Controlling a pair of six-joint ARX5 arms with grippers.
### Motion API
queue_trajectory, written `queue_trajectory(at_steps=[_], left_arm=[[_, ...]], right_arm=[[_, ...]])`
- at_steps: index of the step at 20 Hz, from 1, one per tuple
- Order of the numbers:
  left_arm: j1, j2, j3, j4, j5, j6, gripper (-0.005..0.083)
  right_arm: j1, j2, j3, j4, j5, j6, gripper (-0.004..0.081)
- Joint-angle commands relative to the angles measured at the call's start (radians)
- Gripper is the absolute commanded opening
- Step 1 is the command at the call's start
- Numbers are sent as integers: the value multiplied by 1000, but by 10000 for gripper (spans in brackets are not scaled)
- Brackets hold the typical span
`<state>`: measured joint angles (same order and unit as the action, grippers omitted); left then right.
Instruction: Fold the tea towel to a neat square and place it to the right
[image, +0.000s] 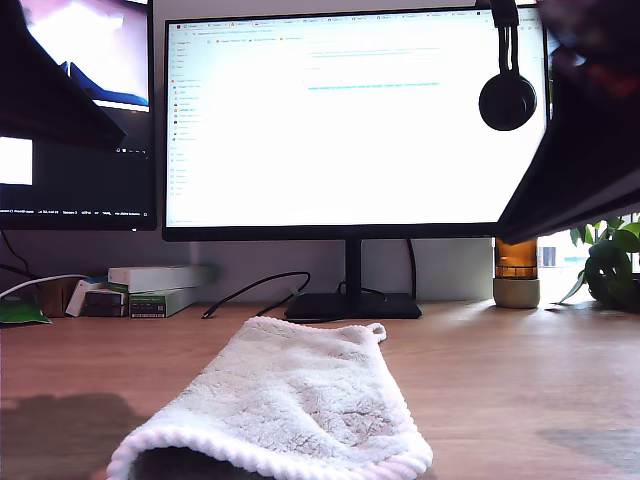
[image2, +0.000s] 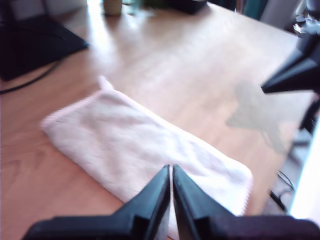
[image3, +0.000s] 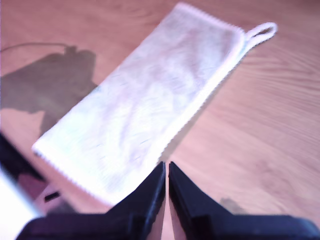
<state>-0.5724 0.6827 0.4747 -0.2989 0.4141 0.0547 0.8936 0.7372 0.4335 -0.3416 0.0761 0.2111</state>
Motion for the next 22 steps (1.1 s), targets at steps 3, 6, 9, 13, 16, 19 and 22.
queue_trajectory(at_steps=[3,6,9,13,16,19,22], left_arm=[[-93,-9,-8,-69,-3,-26,4],[-129,-9,-8,-69,-3,-24,4],[-131,-9,-8,-68,-3,-9,4],[-158,21,-8,-94,-4,278,169],[-205,90,-8,-136,-53,522,205],[-261,176,-8,-179,-138,747,242],[-302,241,-8,-177,-192,937,300]], right_arm=[[9,-23,-9,-29,-35,-109,-7],[9,-21,-9,-23,-17,-126,-7],[9,-20,-9,7,-14,-152,-8],[10,-7,-9,47,-100,-555,-9],[10,12,-9,42,-139,-882,-4],[11,68,-9,9,-164,-1057,54],[18,137,-9,5,-187,-1120,166]])
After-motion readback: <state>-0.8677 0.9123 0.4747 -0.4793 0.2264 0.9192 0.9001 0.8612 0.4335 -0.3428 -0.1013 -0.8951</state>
